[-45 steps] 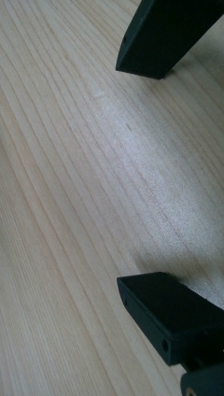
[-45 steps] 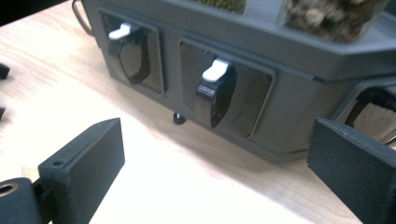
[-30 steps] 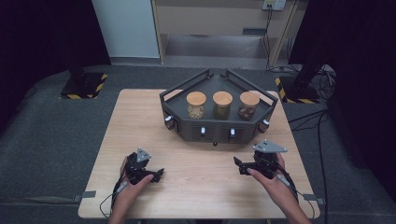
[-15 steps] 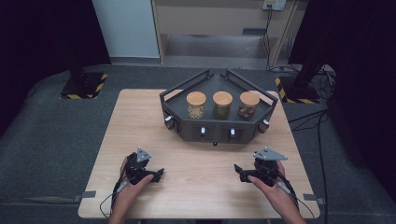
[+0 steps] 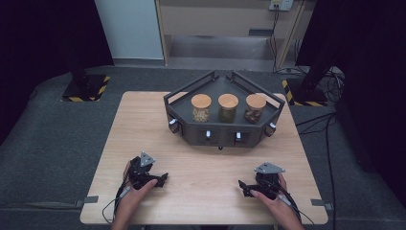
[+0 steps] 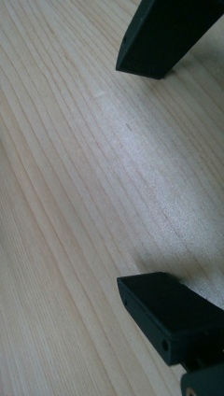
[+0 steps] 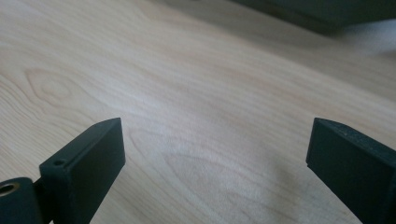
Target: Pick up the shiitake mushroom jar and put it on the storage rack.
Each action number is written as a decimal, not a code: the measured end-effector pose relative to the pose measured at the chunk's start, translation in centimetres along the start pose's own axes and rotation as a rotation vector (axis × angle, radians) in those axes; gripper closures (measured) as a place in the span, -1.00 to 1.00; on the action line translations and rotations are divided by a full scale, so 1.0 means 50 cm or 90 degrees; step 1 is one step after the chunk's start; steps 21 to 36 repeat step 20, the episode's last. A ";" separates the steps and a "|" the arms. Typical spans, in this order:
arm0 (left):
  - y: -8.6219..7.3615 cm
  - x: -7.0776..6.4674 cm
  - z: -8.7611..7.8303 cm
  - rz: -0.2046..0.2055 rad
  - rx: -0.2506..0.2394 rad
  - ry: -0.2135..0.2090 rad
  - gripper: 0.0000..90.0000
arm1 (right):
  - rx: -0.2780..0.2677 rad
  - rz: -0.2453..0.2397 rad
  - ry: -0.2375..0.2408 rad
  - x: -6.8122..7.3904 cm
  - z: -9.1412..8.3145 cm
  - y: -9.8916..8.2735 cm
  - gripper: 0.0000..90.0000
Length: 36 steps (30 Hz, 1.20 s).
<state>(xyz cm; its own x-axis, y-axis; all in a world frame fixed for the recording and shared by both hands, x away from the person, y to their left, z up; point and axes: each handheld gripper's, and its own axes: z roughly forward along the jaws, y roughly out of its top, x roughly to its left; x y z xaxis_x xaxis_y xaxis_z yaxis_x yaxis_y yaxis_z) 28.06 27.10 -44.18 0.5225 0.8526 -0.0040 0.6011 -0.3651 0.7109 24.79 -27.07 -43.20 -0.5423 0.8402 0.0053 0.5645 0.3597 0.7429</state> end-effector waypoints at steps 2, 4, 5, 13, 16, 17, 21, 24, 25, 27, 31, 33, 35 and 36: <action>0.000 0.000 0.000 0.000 0.000 0.000 -1.00 | 0.007 0.001 0.001 0.000 0.007 -0.004 -0.90; 0.000 0.000 0.000 0.000 0.000 0.000 -1.00 | 0.014 0.002 0.000 0.002 0.013 -0.006 -0.90; 0.000 0.000 0.000 0.000 0.000 0.000 -1.00 | 0.018 0.002 0.001 0.003 0.015 -0.007 -0.90; 0.000 0.000 0.000 0.000 0.000 0.000 -1.00 | 0.018 -0.001 -0.005 0.006 0.018 -0.009 -0.92; 0.000 0.000 0.000 0.000 0.000 0.000 -1.00 | 0.018 -0.001 -0.004 0.006 0.018 -0.009 -0.92; 0.000 0.000 0.000 0.000 0.000 0.000 -1.00 | 0.018 -0.001 -0.005 0.006 0.018 -0.009 -0.92; 0.000 0.000 0.000 0.000 0.000 0.000 -1.00 | 0.018 -0.001 -0.002 0.005 0.018 -0.009 -0.93; 0.000 0.000 0.000 0.000 0.000 0.000 -1.00 | 0.018 -0.001 -0.002 0.005 0.018 -0.009 -0.93; 0.000 0.000 0.000 0.000 0.000 0.000 -1.00 | 0.018 -0.001 -0.002 0.005 0.018 -0.009 -0.93; 0.000 0.000 0.000 0.000 0.000 0.000 -1.00 | 0.018 -0.001 -0.002 0.005 0.018 -0.009 -0.93; 0.000 0.000 0.000 0.000 0.000 0.000 -1.00 | 0.018 -0.001 -0.002 0.005 0.018 -0.009 -0.93; 0.000 0.000 0.000 0.000 0.000 0.000 -1.00 | 0.018 -0.001 -0.002 0.005 0.018 -0.009 -0.93; 0.000 0.000 0.000 0.000 0.000 0.000 -1.00 | 0.018 -0.001 -0.002 0.005 0.018 -0.009 -0.93; 0.000 0.000 0.000 0.000 0.000 0.000 -1.00 | 0.018 -0.001 -0.002 0.005 0.018 -0.009 -0.93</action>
